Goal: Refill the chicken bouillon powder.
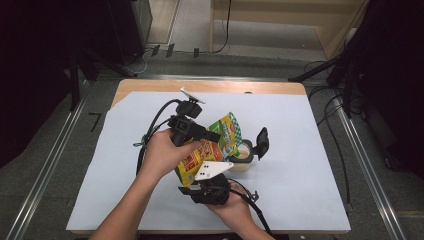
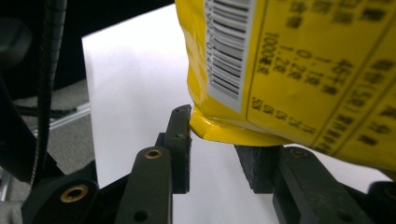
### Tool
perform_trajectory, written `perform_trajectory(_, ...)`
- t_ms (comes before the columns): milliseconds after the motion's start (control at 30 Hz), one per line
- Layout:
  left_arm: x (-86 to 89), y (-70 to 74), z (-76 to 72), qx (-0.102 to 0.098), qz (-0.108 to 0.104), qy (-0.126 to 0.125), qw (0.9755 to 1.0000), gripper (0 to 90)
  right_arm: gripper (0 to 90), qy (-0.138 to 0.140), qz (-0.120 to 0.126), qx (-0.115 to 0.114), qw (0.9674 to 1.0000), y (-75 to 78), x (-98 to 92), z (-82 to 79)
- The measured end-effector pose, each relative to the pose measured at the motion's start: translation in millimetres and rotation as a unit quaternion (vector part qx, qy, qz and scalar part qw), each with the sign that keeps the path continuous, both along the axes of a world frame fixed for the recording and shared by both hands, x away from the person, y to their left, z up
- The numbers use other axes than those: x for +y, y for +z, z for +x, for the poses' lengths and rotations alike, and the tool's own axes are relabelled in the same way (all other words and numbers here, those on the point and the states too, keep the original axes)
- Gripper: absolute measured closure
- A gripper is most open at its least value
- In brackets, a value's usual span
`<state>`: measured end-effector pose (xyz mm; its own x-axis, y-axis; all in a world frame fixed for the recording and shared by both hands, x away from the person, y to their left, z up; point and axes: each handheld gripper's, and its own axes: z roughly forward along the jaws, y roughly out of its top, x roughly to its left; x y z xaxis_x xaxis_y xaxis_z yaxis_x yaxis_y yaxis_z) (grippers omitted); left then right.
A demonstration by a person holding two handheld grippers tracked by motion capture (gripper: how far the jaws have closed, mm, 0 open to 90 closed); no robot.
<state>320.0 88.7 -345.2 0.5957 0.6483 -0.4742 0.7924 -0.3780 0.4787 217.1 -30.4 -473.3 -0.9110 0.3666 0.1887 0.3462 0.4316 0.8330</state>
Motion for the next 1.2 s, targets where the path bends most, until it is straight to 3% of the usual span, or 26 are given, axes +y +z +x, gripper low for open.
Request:
perform_trajectory(467, -8.2, -9.9, 2.4, 0.014, 0.005, -0.011, 0.9998, 78.4, 66.3, -0.007, -0.012, 0.017, 0.9998, -12.1, -2.2, 3.0)
perform_trajectory(767, -7.7, -14.7, 6.5, 0.026, -0.006, -0.016, 0.9995, 79.8, 65.8, -0.008, -0.031, 0.015, 0.9994, -18.6, -2.6, 4.3)
perform_trajectory(1200, -7.3, -14.4, 6.6, 0.02, -0.013, -0.028, 0.9993, 83.3, 63.4, -0.014, -0.041, 0.03, 0.9986, -25.3, -2.9, 6.3)
